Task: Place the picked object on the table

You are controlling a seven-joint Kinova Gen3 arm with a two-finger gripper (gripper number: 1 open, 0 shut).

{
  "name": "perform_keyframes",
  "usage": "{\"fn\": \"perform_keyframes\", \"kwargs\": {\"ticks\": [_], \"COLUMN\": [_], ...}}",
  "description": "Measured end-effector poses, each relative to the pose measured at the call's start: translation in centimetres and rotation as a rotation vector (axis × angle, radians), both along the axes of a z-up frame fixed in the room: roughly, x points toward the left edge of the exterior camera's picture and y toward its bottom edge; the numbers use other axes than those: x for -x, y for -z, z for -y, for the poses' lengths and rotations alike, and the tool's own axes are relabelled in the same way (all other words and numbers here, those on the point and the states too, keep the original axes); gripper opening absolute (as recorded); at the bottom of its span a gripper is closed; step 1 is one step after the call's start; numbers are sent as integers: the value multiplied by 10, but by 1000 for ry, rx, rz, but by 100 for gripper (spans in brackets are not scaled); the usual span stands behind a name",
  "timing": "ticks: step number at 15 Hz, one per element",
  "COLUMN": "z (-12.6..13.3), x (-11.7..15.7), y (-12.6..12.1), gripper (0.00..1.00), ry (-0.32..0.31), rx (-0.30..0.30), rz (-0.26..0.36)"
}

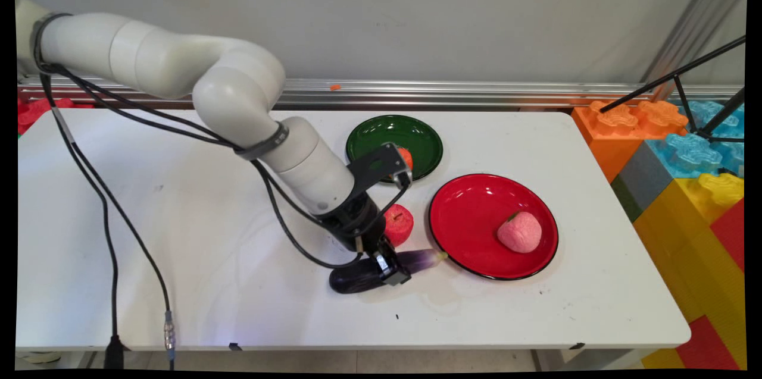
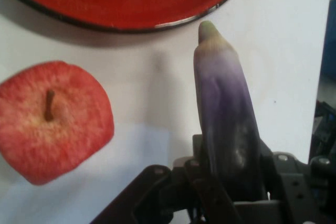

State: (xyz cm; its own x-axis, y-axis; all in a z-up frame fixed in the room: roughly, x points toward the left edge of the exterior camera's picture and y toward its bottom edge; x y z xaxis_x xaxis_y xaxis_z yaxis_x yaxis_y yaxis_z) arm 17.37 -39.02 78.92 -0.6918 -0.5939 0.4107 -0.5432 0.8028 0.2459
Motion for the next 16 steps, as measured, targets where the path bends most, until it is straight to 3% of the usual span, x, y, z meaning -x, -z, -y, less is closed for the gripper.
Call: {"fn": "perform_keyframes", "kwargs": {"ticks": [16], "z": [-14], "x": [-11], "y": [27], "gripper": [0], "ry": [22], "rx": [1], "rz": [35]}}
